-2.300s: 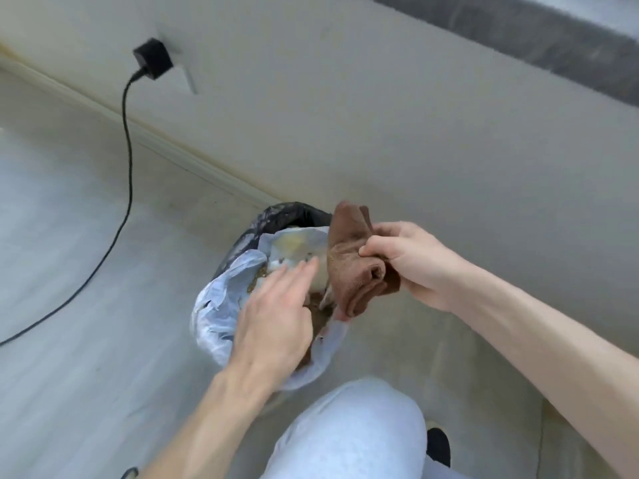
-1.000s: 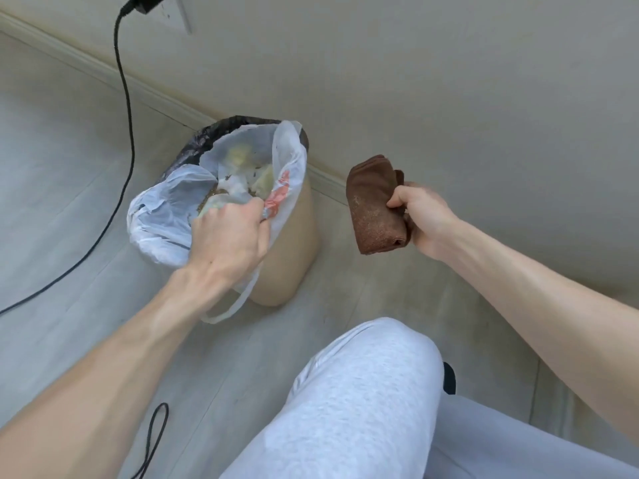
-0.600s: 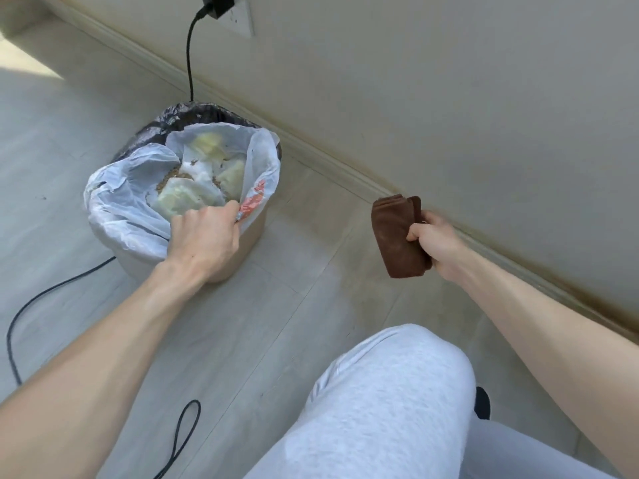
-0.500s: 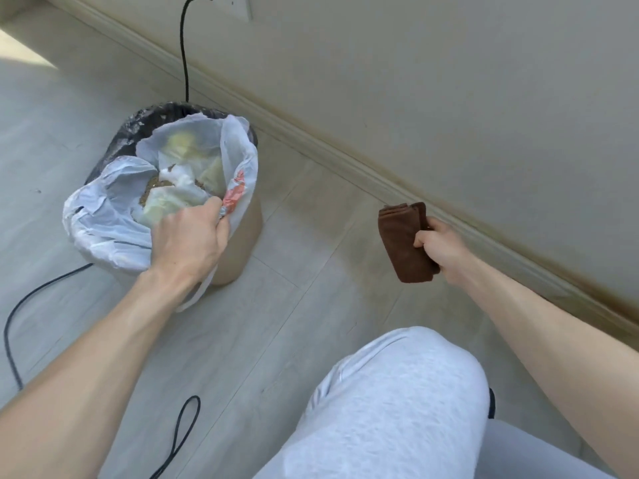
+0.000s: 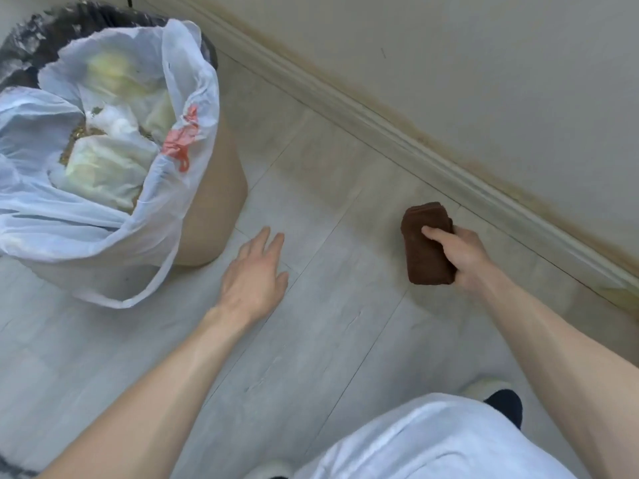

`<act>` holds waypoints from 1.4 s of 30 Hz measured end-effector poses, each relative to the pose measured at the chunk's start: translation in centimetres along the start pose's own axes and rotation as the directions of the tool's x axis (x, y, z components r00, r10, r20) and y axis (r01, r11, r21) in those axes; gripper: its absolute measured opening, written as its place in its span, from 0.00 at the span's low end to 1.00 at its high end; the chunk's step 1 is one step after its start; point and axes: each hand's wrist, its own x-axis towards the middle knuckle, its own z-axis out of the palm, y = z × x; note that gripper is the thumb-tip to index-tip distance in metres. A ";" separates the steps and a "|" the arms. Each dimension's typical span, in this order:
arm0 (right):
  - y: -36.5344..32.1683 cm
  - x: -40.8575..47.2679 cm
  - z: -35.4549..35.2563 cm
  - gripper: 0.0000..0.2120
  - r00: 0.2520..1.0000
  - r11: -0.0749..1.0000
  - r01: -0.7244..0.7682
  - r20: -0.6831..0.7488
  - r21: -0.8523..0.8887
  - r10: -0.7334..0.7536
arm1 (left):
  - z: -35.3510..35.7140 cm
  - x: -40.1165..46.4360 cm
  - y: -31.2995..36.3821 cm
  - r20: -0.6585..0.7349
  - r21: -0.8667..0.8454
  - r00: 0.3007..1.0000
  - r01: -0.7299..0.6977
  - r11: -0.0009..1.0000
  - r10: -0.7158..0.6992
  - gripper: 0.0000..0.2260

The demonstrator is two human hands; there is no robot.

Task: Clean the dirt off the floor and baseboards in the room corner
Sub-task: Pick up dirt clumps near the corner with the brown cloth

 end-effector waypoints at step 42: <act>-5.6 9.9 12.3 0.25 0.552 -0.025 0.712 0.581 -0.702 -0.598 | 6.5 4.1 -5.3 0.108 -0.006 0.978 0.181 0.983 -0.180 0.44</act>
